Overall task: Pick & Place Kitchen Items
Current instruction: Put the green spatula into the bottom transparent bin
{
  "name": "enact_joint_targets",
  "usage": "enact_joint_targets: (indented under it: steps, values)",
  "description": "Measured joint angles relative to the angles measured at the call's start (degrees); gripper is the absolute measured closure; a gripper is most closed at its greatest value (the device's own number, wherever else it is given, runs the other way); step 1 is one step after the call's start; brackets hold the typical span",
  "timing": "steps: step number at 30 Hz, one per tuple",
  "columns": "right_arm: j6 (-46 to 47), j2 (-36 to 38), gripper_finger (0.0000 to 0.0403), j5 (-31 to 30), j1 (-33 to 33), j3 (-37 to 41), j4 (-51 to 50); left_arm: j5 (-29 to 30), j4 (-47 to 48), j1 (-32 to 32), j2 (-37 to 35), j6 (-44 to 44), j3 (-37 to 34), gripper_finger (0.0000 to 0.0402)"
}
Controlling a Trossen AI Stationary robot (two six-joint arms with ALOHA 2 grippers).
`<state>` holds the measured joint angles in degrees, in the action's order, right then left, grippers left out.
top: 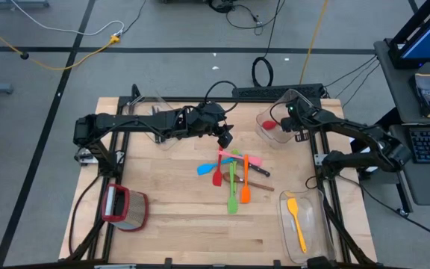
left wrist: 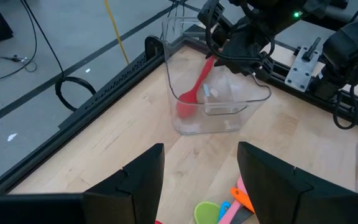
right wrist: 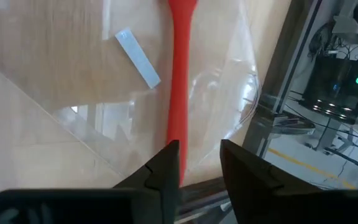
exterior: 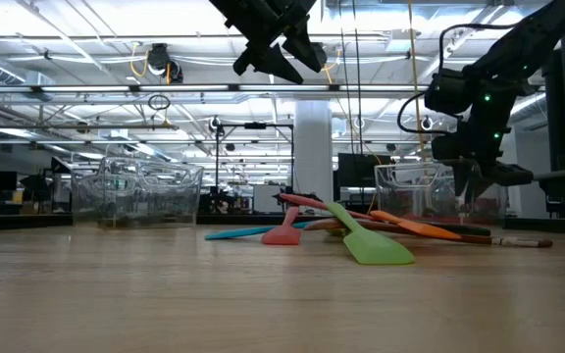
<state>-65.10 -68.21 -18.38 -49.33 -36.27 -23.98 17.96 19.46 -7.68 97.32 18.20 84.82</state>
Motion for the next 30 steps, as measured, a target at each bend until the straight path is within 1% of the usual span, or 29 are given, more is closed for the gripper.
enact_joint_targets:
  steps: [2,8,13,15,17,22,30]
  values:
    - [0.43,0.23,0.0278,-0.13,0.01,0.0,-0.01,-0.01,0.0,0.0,0.0,0.0,0.0,0.0192]
    - [-0.02,1.35,0.0255,-3.24,0.96,0.02,0.41,-0.01,0.0,0.0,0.0,0.01,0.0,0.0192]
    - [-5.04,4.48,0.0258,-8.48,3.22,0.07,0.39,-0.02,0.0,0.0,0.0,0.0,0.0,0.0192]
    - [-6.39,6.35,0.0262,-10.04,4.32,0.07,0.41,0.0,0.0,0.0,0.0,0.02,0.0,0.0192]
    - [-6.6,8.71,0.0265,-10.34,5.43,0.07,0.43,0.0,0.0,0.0,0.0,0.02,0.0,0.0192]
    - [-2.56,15.5,0.0268,-10.13,8.91,0.07,0.52,-0.02,0.0,0.0,0.0,0.02,0.0,0.0192]
    - [10.77,25.53,0.0268,-9.87,16.32,0.07,0.55,-0.02,0.0,0.01,0.0,0.02,0.0,0.0192]
